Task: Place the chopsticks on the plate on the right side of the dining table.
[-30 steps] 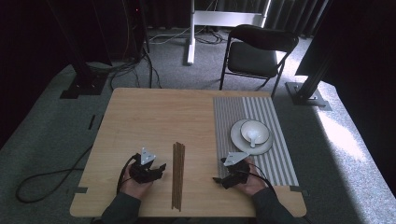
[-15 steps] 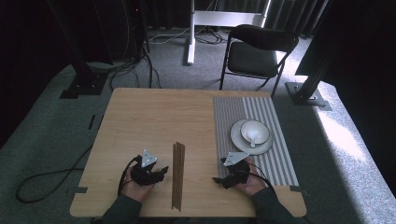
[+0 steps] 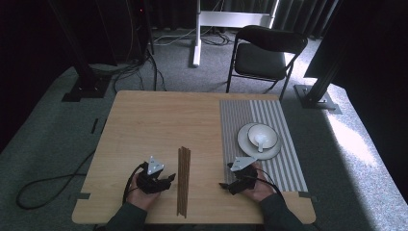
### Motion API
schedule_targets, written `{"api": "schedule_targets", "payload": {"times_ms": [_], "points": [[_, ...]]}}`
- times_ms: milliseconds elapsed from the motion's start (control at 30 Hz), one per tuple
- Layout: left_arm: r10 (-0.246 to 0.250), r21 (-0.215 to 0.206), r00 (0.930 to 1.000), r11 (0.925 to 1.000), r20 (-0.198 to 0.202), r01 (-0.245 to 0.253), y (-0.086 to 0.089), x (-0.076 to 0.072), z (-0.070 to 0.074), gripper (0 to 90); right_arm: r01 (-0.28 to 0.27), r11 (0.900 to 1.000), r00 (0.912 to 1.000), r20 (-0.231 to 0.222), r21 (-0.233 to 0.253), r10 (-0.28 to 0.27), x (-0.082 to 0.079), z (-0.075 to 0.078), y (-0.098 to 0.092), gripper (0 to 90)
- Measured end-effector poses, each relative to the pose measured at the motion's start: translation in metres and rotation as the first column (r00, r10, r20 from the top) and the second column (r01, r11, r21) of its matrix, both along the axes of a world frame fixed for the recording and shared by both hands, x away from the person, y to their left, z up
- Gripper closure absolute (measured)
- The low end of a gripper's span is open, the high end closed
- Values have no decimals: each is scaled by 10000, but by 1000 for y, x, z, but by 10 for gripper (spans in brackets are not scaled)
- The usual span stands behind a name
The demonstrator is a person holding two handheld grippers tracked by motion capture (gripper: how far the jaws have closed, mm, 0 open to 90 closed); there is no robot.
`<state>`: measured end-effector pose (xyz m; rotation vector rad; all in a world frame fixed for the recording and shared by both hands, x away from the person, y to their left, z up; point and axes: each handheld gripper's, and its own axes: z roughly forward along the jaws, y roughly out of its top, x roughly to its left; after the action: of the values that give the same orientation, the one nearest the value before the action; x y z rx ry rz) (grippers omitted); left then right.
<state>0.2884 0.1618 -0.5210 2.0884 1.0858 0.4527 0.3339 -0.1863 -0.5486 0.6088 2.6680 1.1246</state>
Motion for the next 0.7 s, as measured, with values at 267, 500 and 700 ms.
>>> {"api": "schedule_targets", "payload": {"times_ms": [267, 500, 700], "points": [[-131, -115, 9999, 9998, -63, 130, -2, -2, 0, 416, 0, 10000, 10000, -1, 0, 0, 0, 0, 0, 118], [-238, -155, 9996, 9996, -119, 237, -4, -3, -1, 416, -5, 10000, 10000, 0, -3, 5, 0, 0, 0, 118], [-415, -209, 9990, 9989, -189, 411, -7, -4, -1, 431, -3, 10000, 10000, -3, 0, 3, 0, 0, 0, 118]]}}
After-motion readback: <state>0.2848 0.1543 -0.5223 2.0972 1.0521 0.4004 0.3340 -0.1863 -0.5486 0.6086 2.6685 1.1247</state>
